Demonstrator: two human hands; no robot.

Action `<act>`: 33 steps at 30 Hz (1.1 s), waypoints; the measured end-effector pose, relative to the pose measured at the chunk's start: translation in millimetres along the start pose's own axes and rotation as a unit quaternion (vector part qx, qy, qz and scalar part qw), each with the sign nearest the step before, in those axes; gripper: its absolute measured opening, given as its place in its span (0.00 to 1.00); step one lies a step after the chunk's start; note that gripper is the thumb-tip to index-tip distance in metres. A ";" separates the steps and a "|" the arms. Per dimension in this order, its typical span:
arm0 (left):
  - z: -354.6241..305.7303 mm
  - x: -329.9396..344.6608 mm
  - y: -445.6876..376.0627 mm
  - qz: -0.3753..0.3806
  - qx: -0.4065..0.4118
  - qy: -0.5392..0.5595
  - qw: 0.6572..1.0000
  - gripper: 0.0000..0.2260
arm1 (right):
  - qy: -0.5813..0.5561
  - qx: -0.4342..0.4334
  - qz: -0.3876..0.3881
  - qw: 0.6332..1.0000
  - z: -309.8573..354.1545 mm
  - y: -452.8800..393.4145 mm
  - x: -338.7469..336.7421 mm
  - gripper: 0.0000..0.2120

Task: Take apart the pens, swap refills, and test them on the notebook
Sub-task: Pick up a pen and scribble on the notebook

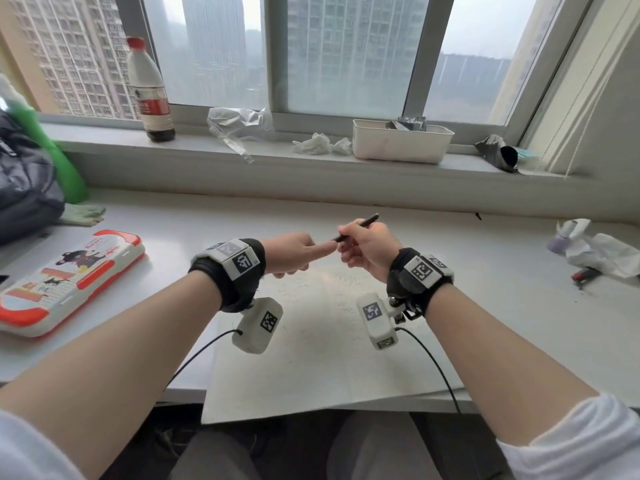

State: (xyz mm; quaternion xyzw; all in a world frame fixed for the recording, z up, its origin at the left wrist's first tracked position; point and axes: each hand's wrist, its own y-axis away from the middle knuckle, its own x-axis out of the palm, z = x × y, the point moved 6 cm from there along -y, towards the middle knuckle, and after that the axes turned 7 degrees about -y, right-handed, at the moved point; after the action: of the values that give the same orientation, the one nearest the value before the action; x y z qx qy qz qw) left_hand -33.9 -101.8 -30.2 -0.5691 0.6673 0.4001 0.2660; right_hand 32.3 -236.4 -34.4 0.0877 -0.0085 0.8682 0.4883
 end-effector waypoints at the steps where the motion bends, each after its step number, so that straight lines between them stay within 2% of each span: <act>1: 12.0 -2.3 1.1 0.008 -0.018 -0.017 1.000 0.25 | -0.004 0.006 -0.008 1.000 -0.2 -1.9 -3.2 0.07; 4: 52.2 -6.0 8.7 0.027 -0.071 -0.020 0.997 0.17 | 0.004 0.043 0.004 0.999 -8.6 -4.2 -11.8 0.09; 7: 76.7 1.6 13.8 0.048 -0.096 -0.063 0.992 0.11 | 0.085 0.066 0.009 0.994 -26.6 -1.8 -12.3 0.05; 9: 82.9 6.3 14.2 0.038 -0.098 -0.101 0.989 0.13 | 0.133 0.083 0.007 0.988 -39.2 2.0 -6.3 0.05; 13: 83.9 8.3 11.8 0.024 -0.092 -0.141 0.985 0.12 | 0.155 0.110 0.035 0.981 -57.0 8.6 14.6 0.08; 18: 84.2 9.8 7.6 0.042 -0.098 -0.126 0.986 0.08 | 0.173 0.090 0.004 0.981 -63.0 7.8 14.6 0.02; 26: 82.9 10.0 4.9 0.054 -0.100 -0.119 0.986 0.08 | 0.150 0.110 -0.042 0.982 -60.8 12.0 1.6 0.03; 29: 82.8 10.5 5.0 0.052 -0.098 -0.112 0.987 0.08 | 0.176 0.106 -0.072 0.976 -53.6 14.9 -5.3 0.05; 33: 82.5 10.2 5.7 0.055 -0.099 -0.110 0.987 0.09 | 0.198 0.083 -0.013 0.977 -51.4 20.0 4.7 0.04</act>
State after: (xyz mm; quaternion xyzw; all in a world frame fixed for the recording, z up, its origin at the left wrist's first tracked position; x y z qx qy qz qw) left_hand -50.0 -38.1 -81.5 -0.5075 0.6217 0.5381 0.2578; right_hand 5.5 -237.7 -82.9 -0.0461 0.1614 0.8596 0.4827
